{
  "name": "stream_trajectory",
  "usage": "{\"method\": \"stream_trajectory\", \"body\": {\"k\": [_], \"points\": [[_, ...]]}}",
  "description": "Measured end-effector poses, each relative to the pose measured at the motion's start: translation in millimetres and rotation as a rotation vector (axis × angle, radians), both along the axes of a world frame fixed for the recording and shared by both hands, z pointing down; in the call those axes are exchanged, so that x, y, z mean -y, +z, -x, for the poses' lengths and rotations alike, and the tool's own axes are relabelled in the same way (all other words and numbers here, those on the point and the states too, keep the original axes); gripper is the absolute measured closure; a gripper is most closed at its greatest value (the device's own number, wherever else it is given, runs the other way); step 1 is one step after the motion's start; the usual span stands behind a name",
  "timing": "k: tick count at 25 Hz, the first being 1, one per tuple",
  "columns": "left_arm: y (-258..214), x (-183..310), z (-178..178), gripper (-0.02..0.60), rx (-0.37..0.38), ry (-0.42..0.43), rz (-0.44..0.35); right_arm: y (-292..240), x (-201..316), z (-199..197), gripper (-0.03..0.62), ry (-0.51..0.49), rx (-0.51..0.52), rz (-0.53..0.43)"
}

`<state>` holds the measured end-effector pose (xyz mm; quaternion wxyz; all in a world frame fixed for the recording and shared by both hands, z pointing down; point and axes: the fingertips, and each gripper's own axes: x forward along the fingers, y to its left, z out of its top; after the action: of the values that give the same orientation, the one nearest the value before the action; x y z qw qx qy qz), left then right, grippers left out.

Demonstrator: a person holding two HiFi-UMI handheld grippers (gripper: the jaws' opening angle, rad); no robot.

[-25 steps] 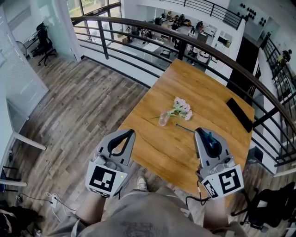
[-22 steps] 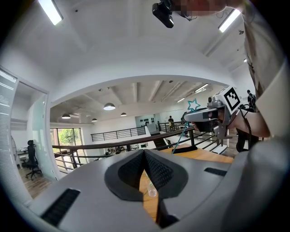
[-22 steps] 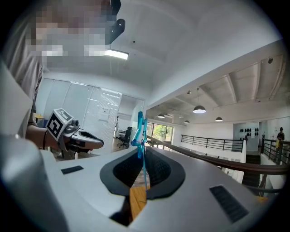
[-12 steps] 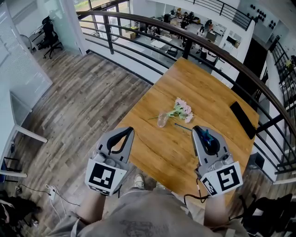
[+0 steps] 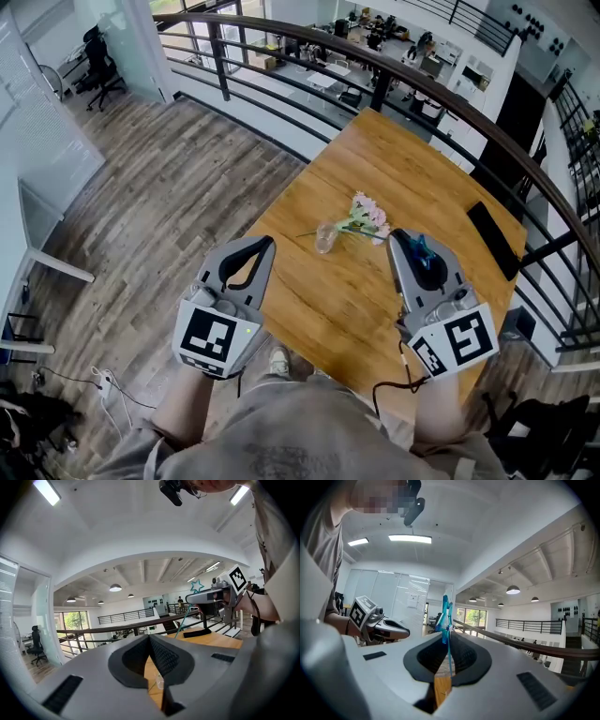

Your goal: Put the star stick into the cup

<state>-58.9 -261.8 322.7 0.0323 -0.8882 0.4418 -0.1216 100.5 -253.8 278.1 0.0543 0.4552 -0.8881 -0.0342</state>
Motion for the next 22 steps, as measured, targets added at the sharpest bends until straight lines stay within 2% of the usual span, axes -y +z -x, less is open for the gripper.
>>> {"method": "stream_trajectory", "body": {"k": [5, 9, 22], "points": [[6.9, 29.6, -5.8, 0.565, 0.042, 0.034, -0.020, 8.6, 35.3, 11.7, 0.554, -0.007, -0.026, -0.005], [23.8, 50.2, -7.4, 0.566, 0.058, 0.034, 0.009, 32.0, 61.2, 20.2, 0.554, -0.016, -0.045, 0.038], [124.4, 84.0, -4.5, 0.566, 0.066, 0.038, 0.245, 157.6, 113.9, 45.2, 0.554, -0.027, -0.093, 0.304]]}}
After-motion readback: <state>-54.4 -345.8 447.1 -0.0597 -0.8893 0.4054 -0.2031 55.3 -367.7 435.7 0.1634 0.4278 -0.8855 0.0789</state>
